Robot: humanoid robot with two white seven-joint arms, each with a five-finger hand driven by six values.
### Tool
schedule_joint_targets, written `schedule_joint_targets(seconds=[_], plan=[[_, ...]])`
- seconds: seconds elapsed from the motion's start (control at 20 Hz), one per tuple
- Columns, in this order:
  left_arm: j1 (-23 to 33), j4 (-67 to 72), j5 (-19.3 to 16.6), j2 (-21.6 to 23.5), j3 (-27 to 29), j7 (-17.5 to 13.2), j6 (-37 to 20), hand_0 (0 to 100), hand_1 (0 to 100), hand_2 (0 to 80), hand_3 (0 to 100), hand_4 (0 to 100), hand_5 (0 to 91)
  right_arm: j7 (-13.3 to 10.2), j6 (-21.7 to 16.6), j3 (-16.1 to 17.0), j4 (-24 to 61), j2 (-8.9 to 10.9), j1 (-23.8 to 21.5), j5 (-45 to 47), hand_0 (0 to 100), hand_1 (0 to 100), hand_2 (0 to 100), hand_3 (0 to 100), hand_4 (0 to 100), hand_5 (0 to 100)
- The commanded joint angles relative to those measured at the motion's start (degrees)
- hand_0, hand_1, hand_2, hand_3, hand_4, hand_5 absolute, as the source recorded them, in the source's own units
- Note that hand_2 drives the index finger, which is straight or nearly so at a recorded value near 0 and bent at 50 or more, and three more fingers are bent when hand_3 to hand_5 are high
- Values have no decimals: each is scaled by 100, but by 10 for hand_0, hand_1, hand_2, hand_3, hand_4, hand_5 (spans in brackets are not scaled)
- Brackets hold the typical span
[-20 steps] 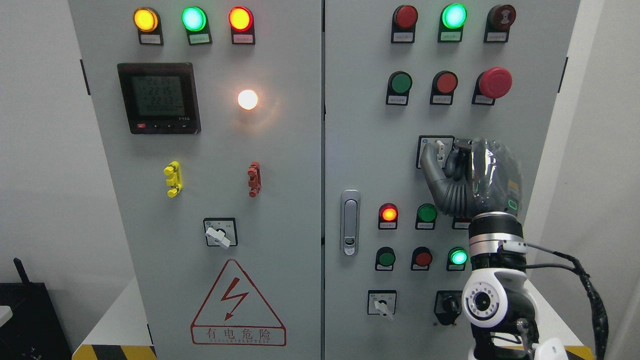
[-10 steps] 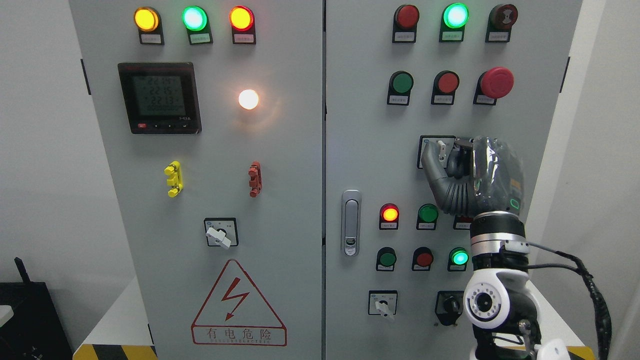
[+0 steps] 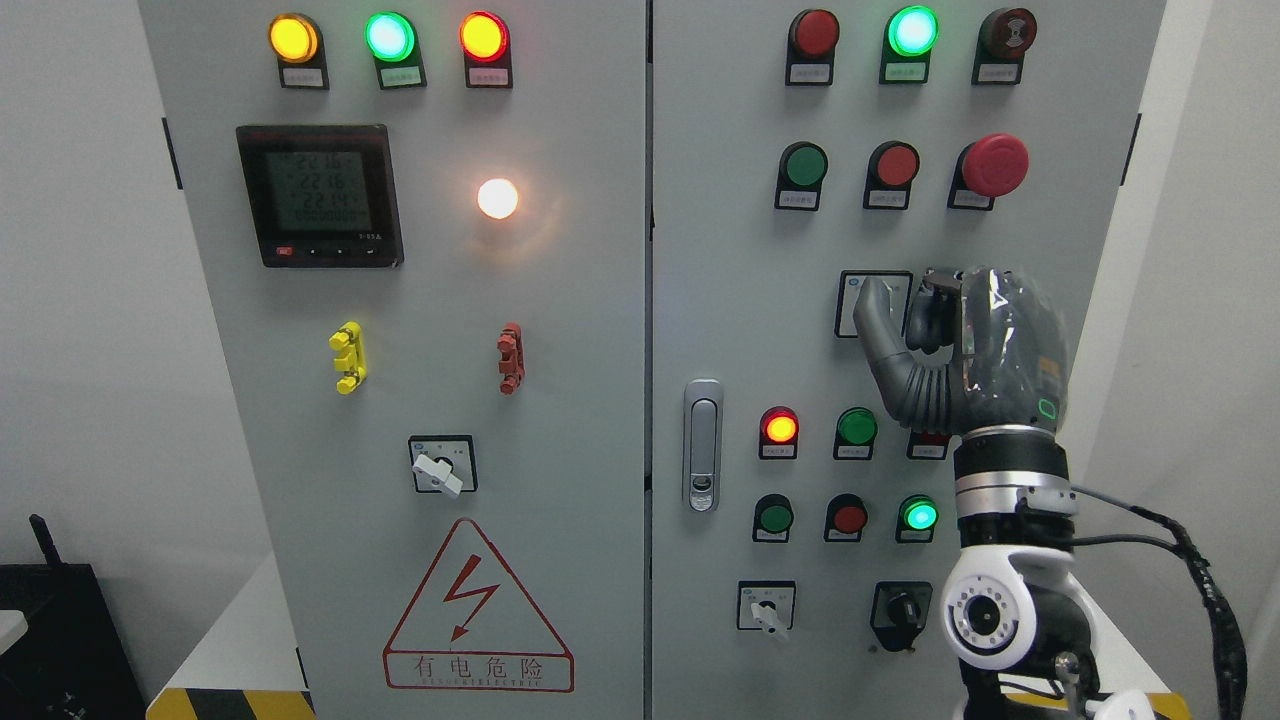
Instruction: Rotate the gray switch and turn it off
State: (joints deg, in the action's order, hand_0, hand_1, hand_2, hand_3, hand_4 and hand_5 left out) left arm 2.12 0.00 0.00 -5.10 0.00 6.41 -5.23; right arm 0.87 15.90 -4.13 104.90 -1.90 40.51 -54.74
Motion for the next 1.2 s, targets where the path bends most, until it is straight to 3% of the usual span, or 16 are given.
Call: schedule_joint_targets(seconds=[0.0,0.1,0.25,0.35,0.4,0.45,0.5,0.6,0.65,0.7,0.85,1.15], plan=[[-1,132,-44,0,176,-17,4,120,389,0,0,0,0,-156,-394,123,653,198,-377,25,625,318,843,1000,937,1000],[8,132,-44,0,185,-17,4,120,389,0,0,0,0,-428,-736,175,838,224,-596,34,633,320,781,1000,933,999],[-1,132,-44,0,185,-17,4,120,389,0,0,0,0,-500,-1150,176,1093,225,-887,34,630,322,675,972,869,913],[-1,132,-44,0,176,-17,4,120,389,0,0,0,0,-509,-1335,184,1137,207,-1027,34,620,316,526,758,623,604],[8,132,-44,0,184,-17,4,120,389,0,0,0,0,-509,-1440,184,1181,207,-1115,34,620,310,500,705,561,538],[-1,132,-44,0,185,-17,4,120,389,0,0,0,0,-500,-1554,184,1225,216,-1220,34,603,295,420,552,399,342],[-1,132,-44,0,185,-17,4,120,389,0,0,0,0,-500,-1694,184,1260,216,-1291,34,588,294,398,519,354,295],[-1,132,-44,0,185,-17,4,120,389,0,0,0,0,-482,-1915,210,1295,216,-1397,34,527,275,195,229,86,34],[-1,132,-44,0,185,-17,4,120,389,0,0,0,0,-465,-1933,219,1296,225,-1423,34,508,277,169,204,58,13],[-1,132,-44,0,185,-17,4,120,389,0,0,0,0,-465,-1942,219,1304,225,-1432,34,476,283,82,106,0,0],[-1,132,-44,0,185,-17,4,120,389,0,0,0,0,-403,-1951,254,1304,251,-1476,34,418,292,0,0,0,0],[-1,132,-44,0,185,-17,4,120,389,0,0,0,0,-359,-1951,333,1348,330,-1520,34,286,286,0,0,0,0]])
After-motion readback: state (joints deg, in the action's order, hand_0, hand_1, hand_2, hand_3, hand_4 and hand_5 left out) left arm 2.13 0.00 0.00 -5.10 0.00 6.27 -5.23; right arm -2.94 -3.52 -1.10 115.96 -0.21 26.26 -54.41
